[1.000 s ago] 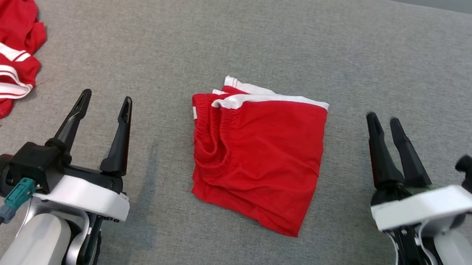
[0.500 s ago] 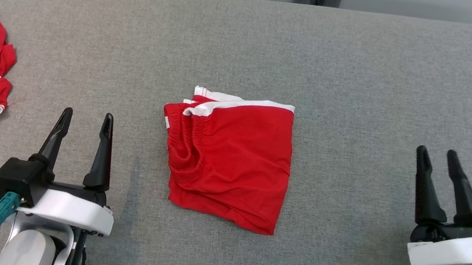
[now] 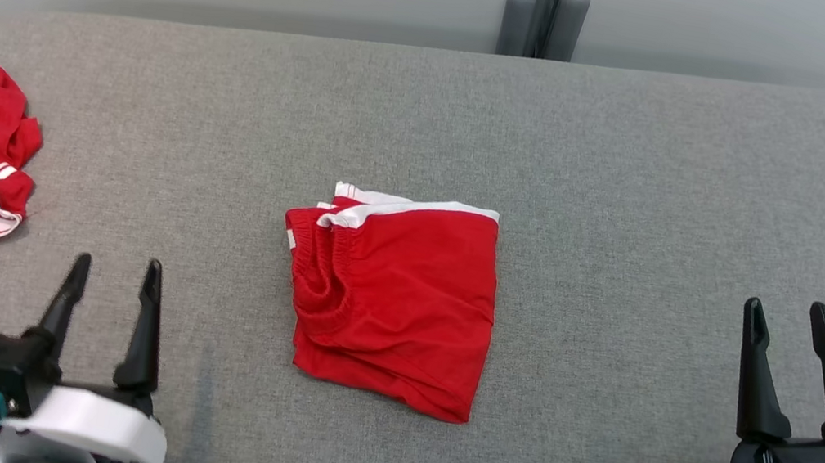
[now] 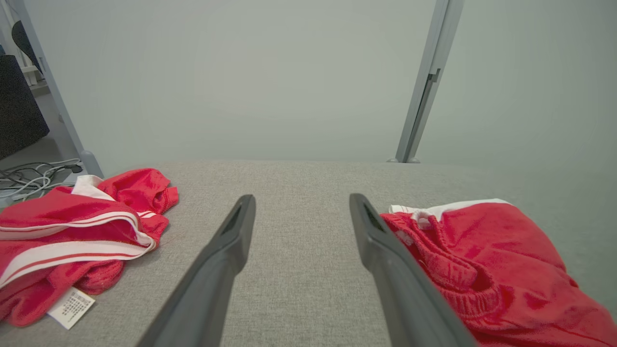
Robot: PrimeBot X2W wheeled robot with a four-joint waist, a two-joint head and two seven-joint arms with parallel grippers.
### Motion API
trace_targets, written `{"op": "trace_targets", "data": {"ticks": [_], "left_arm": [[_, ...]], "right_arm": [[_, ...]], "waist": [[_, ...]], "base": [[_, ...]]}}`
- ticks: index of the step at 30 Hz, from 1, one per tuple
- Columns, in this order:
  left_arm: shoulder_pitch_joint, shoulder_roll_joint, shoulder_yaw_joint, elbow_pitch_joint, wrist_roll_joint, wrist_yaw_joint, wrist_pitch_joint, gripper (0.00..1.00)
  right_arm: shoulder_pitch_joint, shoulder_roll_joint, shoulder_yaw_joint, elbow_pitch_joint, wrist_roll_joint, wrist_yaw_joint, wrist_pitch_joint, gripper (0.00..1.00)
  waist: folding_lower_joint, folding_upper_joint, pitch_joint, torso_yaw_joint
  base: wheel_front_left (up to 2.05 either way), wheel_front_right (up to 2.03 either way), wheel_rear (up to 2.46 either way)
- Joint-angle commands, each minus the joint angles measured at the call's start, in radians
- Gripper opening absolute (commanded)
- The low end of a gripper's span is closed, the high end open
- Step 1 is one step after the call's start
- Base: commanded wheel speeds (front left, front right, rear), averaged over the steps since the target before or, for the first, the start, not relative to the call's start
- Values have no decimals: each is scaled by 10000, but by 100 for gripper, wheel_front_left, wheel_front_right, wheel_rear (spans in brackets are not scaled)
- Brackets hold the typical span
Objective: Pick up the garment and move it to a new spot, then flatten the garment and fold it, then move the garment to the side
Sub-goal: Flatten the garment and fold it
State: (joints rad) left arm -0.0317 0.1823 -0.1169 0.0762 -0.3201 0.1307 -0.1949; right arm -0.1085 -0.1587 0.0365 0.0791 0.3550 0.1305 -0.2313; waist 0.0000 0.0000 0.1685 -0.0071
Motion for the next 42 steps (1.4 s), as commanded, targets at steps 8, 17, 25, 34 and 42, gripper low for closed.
{"op": "trace_targets", "data": {"ticks": [8, 17, 25, 34, 42], "left_arm": [[866, 73, -123, -448, 47, 266, 292, 100], [1370, 158, -292, -659, 70, 328, 534, 100], [1570, 187, -344, -817, -57, 365, 675, 100], [1623, 261, -368, -907, -85, 423, 772, 100], [1556, 248, -416, -982, -146, 474, 832, 100]], "right_arm": [[755, 139, -262, -416, -347, 6, 496, 100], [1378, 194, -351, -558, -661, 6, 979, 100], [1843, 373, -453, -806, -910, 6, 1284, 100], [1973, 401, -482, -956, -1060, 6, 1474, 100], [1935, 420, -468, -1058, -1104, 6, 1541, 100]], "waist": [[0, 0, -612, 61], [0, 0, -1068, 79], [0, 0, -1364, 26], [0, 0, -1461, 19], [0, 0, -1390, 23]], "base": [[0, 0, 0], [0, 0, 0], [0, 0, 0], [0, 0, 0], [0, 0, 0]]}}
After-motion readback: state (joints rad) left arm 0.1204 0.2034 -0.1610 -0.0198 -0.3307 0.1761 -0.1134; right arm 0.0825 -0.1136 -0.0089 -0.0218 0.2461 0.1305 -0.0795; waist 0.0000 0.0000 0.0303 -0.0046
